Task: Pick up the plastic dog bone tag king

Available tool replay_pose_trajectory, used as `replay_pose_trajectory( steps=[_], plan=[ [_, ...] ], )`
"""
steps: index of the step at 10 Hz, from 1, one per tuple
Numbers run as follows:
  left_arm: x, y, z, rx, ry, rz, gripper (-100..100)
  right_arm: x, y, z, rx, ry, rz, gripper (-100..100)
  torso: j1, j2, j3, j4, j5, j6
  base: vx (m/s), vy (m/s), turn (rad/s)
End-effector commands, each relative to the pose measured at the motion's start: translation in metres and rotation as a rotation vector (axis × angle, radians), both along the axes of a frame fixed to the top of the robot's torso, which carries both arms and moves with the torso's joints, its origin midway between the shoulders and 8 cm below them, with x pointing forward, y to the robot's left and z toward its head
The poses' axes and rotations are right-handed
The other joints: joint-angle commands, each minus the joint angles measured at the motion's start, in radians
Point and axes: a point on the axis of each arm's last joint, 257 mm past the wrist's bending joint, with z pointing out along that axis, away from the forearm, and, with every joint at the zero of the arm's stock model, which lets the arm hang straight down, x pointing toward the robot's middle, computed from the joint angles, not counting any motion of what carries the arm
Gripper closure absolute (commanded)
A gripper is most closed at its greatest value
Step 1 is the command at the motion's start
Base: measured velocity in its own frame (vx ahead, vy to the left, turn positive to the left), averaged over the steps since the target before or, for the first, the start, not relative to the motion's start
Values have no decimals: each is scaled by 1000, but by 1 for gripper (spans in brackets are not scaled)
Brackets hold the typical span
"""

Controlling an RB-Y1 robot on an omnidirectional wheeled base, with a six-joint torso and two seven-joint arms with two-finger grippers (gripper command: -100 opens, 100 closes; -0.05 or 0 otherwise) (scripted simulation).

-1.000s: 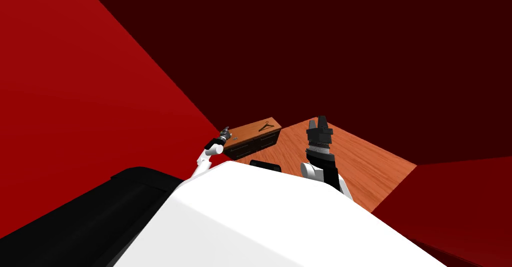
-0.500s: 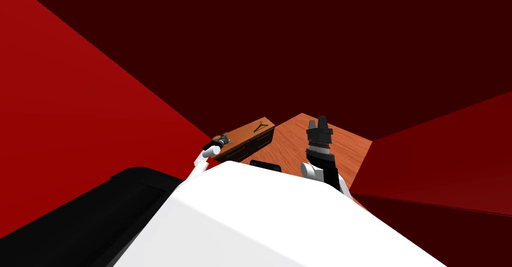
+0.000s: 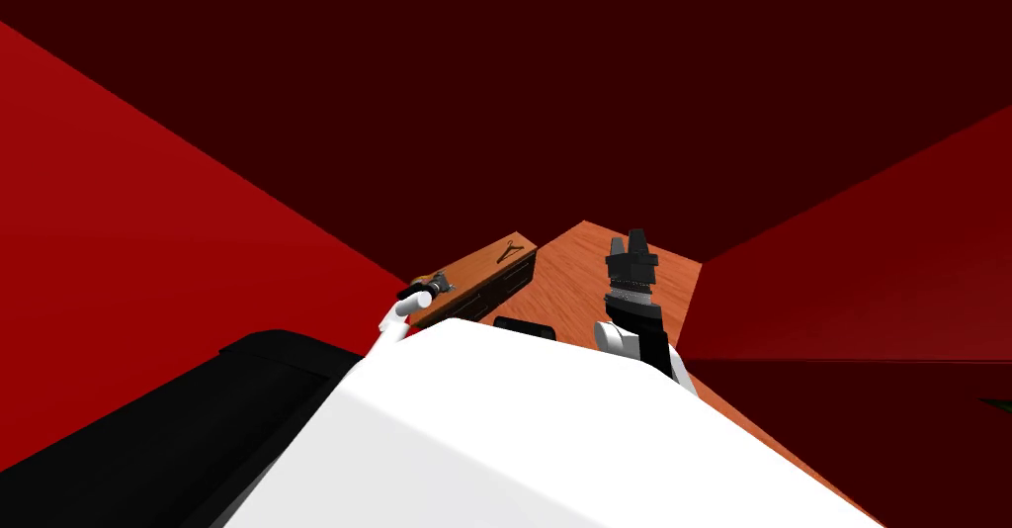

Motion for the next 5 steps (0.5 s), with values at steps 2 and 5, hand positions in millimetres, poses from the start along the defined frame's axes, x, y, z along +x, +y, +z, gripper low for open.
replay_pose_trajectory(
  steps=[2, 5],
  plan=[
    [-33, 14, -32, -78, 100, 66, -100, 0, 0, 0, 0, 0, 0, 0, 0, 0, 0, 0, 0, -1, 5, 46, -319],
    [-79, 29, -68, -169, 215, 168, -100, 0, 0, 0, 0, 0, 0, 0, 4, -1, -1, 0, 1, -2, 20, 93, -295]
  ],
)
